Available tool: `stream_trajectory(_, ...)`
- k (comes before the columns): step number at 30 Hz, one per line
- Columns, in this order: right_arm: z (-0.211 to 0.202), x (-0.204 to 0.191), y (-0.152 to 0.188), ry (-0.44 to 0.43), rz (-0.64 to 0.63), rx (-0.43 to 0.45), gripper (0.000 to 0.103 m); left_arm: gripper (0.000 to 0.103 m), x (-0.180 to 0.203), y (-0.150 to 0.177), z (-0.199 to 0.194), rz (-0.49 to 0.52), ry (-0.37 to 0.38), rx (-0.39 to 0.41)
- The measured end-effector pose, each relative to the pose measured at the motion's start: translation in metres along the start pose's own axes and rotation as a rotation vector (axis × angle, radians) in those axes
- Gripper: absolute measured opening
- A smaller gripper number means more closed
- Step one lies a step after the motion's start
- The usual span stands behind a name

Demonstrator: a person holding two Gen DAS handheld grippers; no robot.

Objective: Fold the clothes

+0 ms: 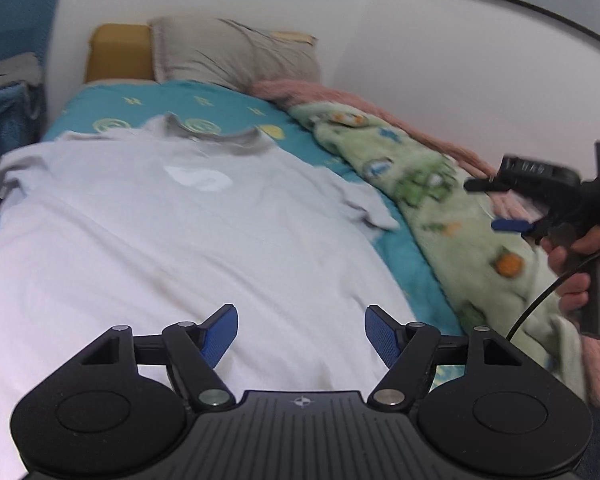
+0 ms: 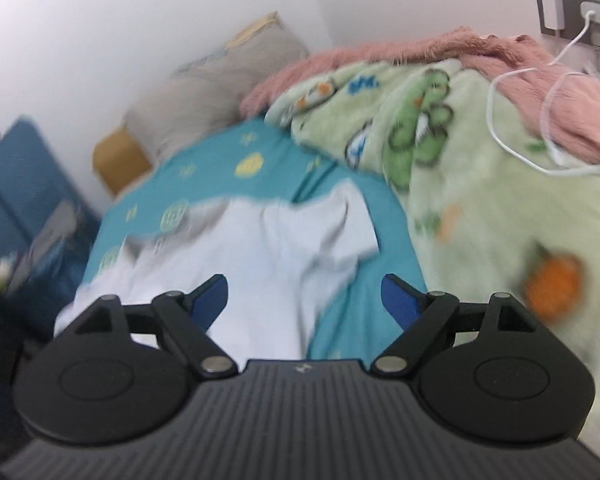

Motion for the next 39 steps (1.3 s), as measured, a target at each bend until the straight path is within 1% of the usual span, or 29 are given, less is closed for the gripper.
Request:
stream_trajectory(2,-0.038,-0.005,0.003,-0.044,0.002,0.037,0.085,0.069,0.017,0.010,-0.004,0.016,0.048,-0.031)
stream_trajectory(3,-0.051,-0.005,0.004,-0.056,0.016,0.049,0.085,0.068,0.025,0.016,-0.005,0.020,0.072,-0.049)
stream_trajectory(5,-0.071,-0.005,0.008,-0.075,0.037,0.070,0.085,0.062,0.040,0.029,-0.002,0.020,0.120,-0.099)
stream_trajectory(6,-0.077,-0.005,0.010,-0.084,0.039,0.077,0.085,0.058,0.047,0.037,0.002,0.020,0.139,-0.127)
stream_trajectory(8,-0.090,-0.005,0.014,-0.102,0.045,0.089,0.085,0.052,0.061,0.053,0.011,0.039,0.168,-0.183)
stream_trajectory(9,-0.093,-0.006,0.016,-0.111,0.045,0.087,0.085,0.047,0.068,0.061,0.016,0.057,0.180,-0.208)
stream_trajectory(10,-0.095,-0.006,0.019,-0.120,0.043,0.081,0.085,0.045,0.075,0.069,0.020,0.082,0.190,-0.228)
stream_trajectory(13,-0.098,-0.006,0.026,-0.123,0.021,0.069,0.085,0.045,0.092,0.086,0.030,0.162,0.203,-0.268)
stream_trajectory(15,-0.100,-0.007,0.029,-0.122,0.005,0.067,0.085,0.045,0.098,0.093,0.038,0.193,0.188,-0.289)
stream_trajectory(18,-0.098,-0.005,0.032,-0.127,-0.003,0.066,0.085,0.045,0.102,0.101,0.050,0.219,0.134,-0.304)
stream_trajectory(26,-0.085,0.006,0.038,-0.130,0.011,0.043,0.085,0.044,0.108,0.109,0.061,0.269,0.086,-0.328)
stream_trajectory(27,-0.083,0.007,0.038,-0.131,0.013,0.041,0.085,0.042,0.110,0.109,0.062,0.282,0.081,-0.325)
stream_trajectory(29,-0.082,0.010,0.038,-0.134,0.020,0.040,0.085,0.028,0.113,0.110,0.063,0.298,0.074,-0.324)
stream_trajectory(30,-0.082,0.011,0.038,-0.134,0.022,0.039,0.085,0.015,0.115,0.110,0.064,0.301,0.070,-0.325)
stream_trajectory(31,-0.082,0.012,0.038,-0.133,0.024,0.040,0.085,0.008,0.117,0.109,0.064,0.300,0.069,-0.326)
stream_trajectory(33,-0.082,0.014,0.037,-0.133,0.027,0.046,0.085,0.004,0.121,0.107,0.062,0.294,0.078,-0.321)
stream_trajectory(35,-0.083,0.015,0.036,-0.135,0.030,0.054,0.085,0.004,0.127,0.104,0.059,0.290,0.087,-0.315)
stream_trajectory(39,-0.083,0.019,0.033,-0.136,0.040,0.072,0.085,0.003,0.141,0.097,0.049,0.285,0.132,-0.301)
Point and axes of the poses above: each gripper's, at about its wrist camera, not at the fingertips, and z roughly the way its jaws point, x to its right, y to its underside, the point moved 3 cm from there along z, roughly the way its jaws point, and after that the axes turned 7 degrees about x, right-handed, at the moved point
